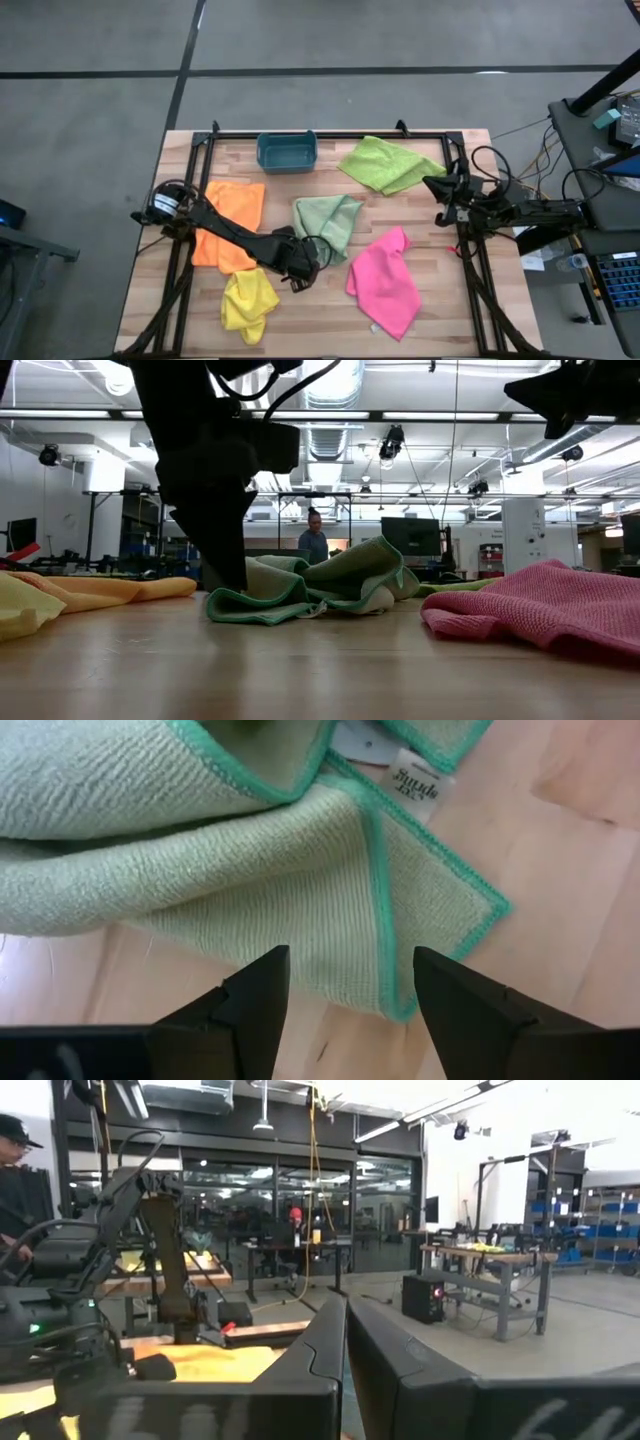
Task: Fold microfiber towels
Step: Fold the blue towel
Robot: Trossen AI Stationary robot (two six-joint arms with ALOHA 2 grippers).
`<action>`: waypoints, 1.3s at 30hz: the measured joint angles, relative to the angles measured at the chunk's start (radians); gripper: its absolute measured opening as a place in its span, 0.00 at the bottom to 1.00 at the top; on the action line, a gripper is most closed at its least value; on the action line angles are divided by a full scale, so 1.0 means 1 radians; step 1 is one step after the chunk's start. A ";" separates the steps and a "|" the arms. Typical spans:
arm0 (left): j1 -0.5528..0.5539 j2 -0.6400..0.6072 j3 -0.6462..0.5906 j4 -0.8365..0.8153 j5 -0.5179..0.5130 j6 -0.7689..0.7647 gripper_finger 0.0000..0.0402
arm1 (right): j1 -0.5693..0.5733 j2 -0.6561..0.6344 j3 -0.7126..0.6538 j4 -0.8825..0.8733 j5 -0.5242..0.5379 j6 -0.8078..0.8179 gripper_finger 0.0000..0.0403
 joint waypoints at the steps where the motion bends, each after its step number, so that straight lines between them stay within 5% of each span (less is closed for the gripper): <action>1: -0.001 0.000 -0.003 0.001 0.003 -0.001 0.49 | 0.000 0.000 0.000 -0.010 0.000 0.007 0.02; 15: -0.002 0.050 -0.012 0.019 0.004 -0.025 0.48 | 0.000 0.000 0.000 -0.029 0.000 0.038 0.02; 21: -0.002 0.030 -0.012 0.017 0.005 -0.025 0.32 | 0.000 0.000 0.000 -0.029 0.000 0.038 0.02; 27: -0.002 -0.002 -0.012 -0.006 0.006 -0.022 0.04 | 0.000 0.000 0.000 -0.058 0.000 0.048 0.02; 39: -0.058 -0.175 -0.012 -0.148 0.021 0.028 0.00 | 0.000 0.102 0.000 -0.060 -0.091 0.126 0.06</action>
